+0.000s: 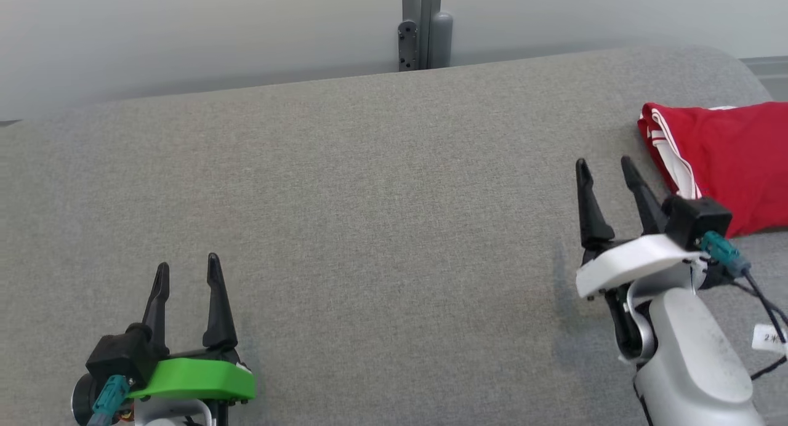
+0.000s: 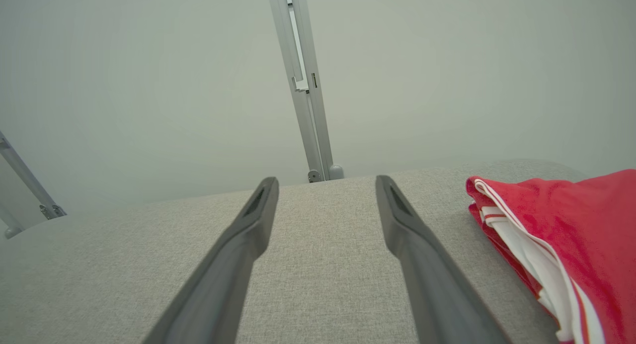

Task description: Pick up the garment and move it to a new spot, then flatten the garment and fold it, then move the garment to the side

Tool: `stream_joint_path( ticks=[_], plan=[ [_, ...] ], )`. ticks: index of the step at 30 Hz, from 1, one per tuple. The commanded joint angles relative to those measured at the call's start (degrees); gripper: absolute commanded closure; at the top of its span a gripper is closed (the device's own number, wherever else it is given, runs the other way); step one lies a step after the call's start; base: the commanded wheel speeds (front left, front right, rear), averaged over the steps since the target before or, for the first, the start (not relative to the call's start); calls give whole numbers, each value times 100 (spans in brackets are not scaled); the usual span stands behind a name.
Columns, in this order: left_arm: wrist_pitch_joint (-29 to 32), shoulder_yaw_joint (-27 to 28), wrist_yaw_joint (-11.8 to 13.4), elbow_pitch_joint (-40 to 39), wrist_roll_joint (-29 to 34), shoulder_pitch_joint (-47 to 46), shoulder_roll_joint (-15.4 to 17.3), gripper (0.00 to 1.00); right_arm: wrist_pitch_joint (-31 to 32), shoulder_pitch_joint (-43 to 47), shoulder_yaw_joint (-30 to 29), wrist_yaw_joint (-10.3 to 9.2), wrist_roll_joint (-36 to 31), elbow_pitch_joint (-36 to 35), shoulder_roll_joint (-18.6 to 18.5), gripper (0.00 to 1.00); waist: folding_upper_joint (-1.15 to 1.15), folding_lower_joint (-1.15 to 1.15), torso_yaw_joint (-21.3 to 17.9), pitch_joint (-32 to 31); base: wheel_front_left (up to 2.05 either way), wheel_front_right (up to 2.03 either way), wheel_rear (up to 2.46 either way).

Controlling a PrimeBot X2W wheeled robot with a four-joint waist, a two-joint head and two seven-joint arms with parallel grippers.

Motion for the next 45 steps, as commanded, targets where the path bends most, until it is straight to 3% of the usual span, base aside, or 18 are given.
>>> stream_joint_path(
  ticks=[1,4,10,31,32,36,45],
  plan=[
    [-27,38,21,8,117,74,-7,0,-5,243,23,-8,21,-166,18,0,0,0,98,-60,0,0,0],
    [-28,72,-12,-8,157,159,-30,0,-12,658,67,-8,-113,-415,102,0,0,0,128,-60,0,0,0],
    [-28,67,-84,4,222,301,-82,0,-24,1242,345,-8,241,-830,140,0,0,0,159,-75,0,0,0],
    [-29,102,-42,108,500,305,-126,0,-33,1401,289,-8,18,-1125,145,0,0,0,149,-107,0,0,0],
    [1,90,-55,112,475,284,-127,100,-9,1345,291,0,63,-1106,154,100,0,0,149,-107,0,0,0],
    [39,83,-60,307,429,290,-145,100,0,1456,300,0,121,-943,170,100,0,0,149,-110,0,0,0],
    [292,211,-171,349,-515,197,-142,100,215,1477,212,-1,1107,-972,121,100,0,0,152,-140,0,0,0]
  ],
)
